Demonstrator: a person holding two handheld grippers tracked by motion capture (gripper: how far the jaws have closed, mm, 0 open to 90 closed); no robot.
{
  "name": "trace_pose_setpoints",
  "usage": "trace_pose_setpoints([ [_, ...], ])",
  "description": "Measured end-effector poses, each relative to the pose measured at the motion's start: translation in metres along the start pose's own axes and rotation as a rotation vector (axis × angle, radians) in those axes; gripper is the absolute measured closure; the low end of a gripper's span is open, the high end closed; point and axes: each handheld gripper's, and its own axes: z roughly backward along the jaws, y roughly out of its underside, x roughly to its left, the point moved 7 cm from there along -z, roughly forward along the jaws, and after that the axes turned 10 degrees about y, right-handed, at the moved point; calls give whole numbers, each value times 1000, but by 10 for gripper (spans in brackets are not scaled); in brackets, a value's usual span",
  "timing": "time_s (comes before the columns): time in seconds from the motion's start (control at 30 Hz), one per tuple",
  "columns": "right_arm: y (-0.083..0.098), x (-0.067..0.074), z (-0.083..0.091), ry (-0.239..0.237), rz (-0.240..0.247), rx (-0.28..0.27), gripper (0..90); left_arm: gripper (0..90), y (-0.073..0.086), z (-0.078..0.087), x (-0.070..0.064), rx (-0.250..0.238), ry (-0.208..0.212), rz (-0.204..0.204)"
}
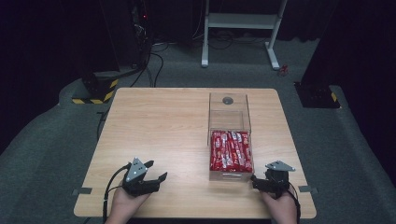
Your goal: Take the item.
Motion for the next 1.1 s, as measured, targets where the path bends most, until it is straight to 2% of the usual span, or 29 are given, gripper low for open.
trace_pose_setpoints([
  [0.2,0,0,0,0,0,0,121,282,-7,-1,-5,-14,16,10],
  [0.7,0,0,0,0,0,0,120,280,-18,-8,-17,-13,45,-7],
  [0.73,0,0,0,0,0,0,121,299,-18,-9,-18,-13,49,-8],
  [1.1,0,0,0,1,0,0,120,291,-28,-18,-28,-11,91,-12],
])
